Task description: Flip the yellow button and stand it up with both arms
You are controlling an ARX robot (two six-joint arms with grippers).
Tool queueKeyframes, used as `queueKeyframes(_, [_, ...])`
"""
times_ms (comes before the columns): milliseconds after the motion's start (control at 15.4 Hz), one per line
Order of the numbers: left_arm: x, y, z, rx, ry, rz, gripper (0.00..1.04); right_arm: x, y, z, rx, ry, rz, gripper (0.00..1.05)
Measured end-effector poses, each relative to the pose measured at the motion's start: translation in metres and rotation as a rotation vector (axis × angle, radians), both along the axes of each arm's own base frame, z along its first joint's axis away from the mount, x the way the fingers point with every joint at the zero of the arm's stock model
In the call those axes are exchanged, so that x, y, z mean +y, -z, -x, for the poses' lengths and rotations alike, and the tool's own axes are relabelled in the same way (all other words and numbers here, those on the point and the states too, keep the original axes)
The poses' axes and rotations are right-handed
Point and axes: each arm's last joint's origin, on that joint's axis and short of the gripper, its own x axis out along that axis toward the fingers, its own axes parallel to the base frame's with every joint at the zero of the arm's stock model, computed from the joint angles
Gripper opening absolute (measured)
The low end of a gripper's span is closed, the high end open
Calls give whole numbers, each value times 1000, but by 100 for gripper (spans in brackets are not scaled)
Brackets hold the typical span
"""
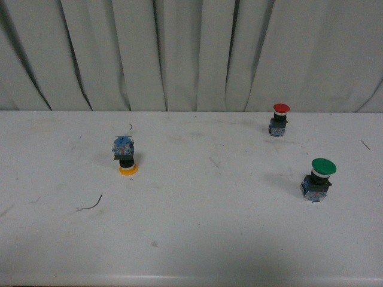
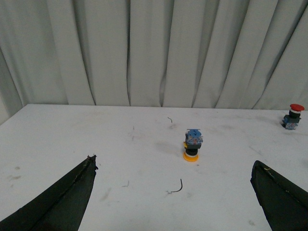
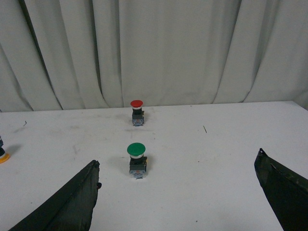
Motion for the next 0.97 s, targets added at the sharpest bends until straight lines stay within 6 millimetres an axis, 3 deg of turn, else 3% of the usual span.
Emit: queueKeyframes(972, [0,0,0,0,0,0,98,0,0,0,0,0,0,98])
